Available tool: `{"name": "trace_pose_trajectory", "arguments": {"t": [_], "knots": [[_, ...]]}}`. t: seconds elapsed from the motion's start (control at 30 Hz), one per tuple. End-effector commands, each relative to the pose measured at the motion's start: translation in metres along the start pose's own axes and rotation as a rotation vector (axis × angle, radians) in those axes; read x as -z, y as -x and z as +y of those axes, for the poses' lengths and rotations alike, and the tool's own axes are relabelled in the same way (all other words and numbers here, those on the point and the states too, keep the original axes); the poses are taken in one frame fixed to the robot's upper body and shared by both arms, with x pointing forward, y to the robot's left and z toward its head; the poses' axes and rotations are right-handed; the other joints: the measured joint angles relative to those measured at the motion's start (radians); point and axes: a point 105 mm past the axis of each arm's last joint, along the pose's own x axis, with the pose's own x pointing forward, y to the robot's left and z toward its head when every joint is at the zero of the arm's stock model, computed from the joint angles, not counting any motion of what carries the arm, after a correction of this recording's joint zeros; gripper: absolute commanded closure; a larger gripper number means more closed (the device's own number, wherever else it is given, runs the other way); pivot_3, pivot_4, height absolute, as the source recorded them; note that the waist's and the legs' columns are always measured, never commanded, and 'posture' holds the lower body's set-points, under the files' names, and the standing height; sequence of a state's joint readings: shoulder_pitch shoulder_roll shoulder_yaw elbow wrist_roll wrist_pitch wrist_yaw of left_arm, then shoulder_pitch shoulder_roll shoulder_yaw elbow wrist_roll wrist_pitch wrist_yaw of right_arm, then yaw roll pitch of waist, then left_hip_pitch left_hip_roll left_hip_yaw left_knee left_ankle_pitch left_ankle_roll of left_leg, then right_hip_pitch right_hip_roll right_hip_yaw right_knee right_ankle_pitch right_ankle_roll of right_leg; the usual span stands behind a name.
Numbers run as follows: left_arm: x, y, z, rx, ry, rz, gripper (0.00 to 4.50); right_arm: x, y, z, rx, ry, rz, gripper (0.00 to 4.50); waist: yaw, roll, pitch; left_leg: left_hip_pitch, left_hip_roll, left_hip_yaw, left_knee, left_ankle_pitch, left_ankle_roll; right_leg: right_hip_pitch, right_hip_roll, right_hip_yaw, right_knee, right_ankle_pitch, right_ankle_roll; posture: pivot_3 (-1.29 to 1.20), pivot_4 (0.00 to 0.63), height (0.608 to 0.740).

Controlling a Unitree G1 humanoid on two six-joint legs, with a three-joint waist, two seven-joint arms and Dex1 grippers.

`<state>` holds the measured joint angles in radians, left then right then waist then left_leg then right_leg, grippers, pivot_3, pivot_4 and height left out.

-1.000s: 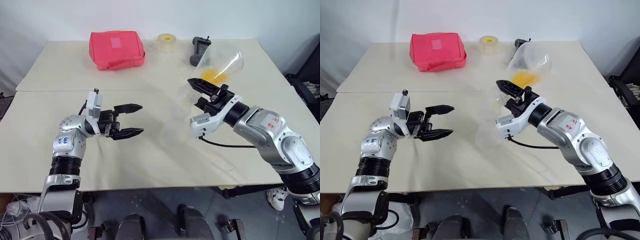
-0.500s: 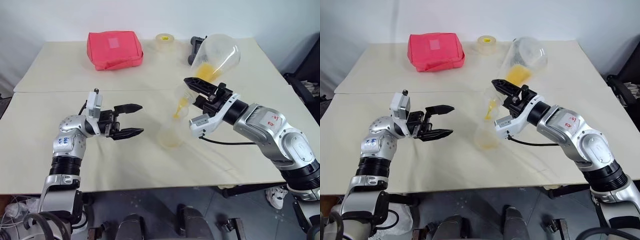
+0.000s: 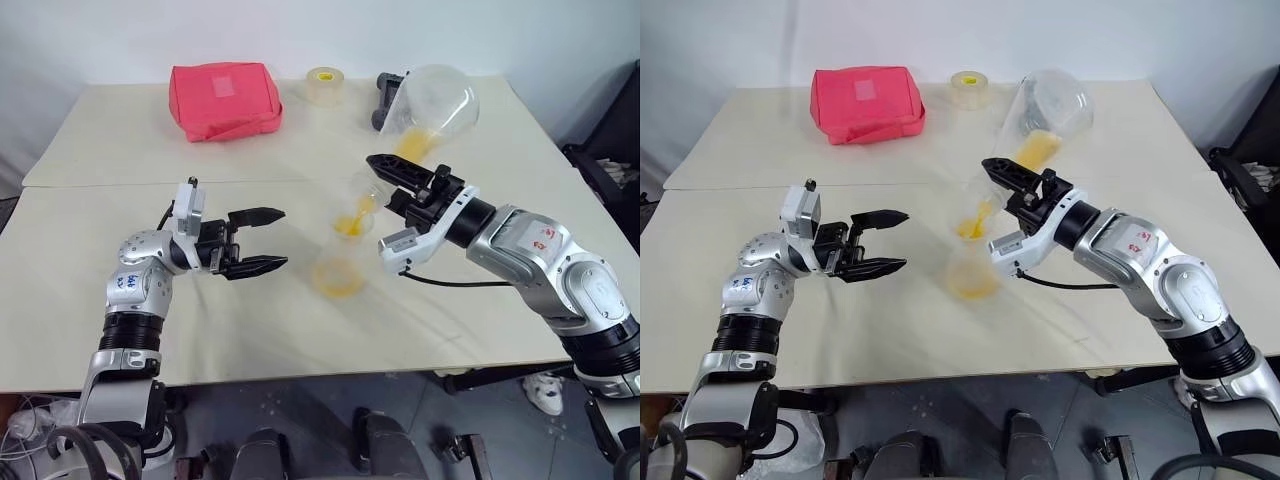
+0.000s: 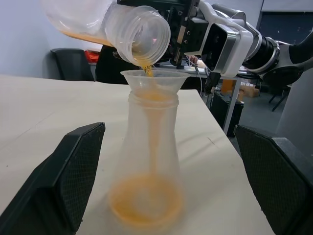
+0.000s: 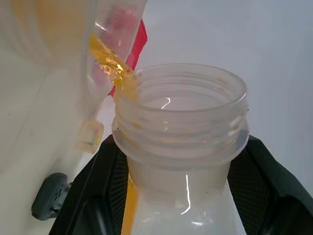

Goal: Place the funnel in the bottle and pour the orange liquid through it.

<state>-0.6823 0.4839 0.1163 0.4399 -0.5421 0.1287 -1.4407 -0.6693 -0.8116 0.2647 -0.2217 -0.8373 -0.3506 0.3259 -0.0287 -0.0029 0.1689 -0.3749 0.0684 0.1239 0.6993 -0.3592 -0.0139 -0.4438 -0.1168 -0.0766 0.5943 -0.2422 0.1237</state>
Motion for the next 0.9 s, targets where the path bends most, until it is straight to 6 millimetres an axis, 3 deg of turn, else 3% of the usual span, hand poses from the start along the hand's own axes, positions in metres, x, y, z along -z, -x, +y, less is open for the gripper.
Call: {"name": "trace_pose_trajectory", "arguments": {"t": [0.03, 0.9], "knots": [[-0.0094, -0.0049, -0.0002, 0.02, -0.046, -0.003, 0.0, 0.0097, 0.0029, -0.0194, 0.075, 0.037, 0.028, 2.07, 0.0, 0.0, 0.0, 0.0, 0.0, 0.0, 0.0, 0.0, 0.0, 0.0, 0.0, 0.0, 0.0, 0.0, 0.0, 0.0, 0.15, 0.74], [-0.0088, -0.0063, 0.0003, 0.017, -0.042, 0.005, 0.0, 0.0008, -0.0044, -0.0227, 0.119, 0.123, -0.039, 2.07, -0.001, 0.0, 0.0, 0.0, 0.0, 0.0, 0.0, 0.0, 0.0, 0.0, 0.0, 0.0, 0.0, 0.0, 0.0, 0.0, 0.15, 0.74]]}}
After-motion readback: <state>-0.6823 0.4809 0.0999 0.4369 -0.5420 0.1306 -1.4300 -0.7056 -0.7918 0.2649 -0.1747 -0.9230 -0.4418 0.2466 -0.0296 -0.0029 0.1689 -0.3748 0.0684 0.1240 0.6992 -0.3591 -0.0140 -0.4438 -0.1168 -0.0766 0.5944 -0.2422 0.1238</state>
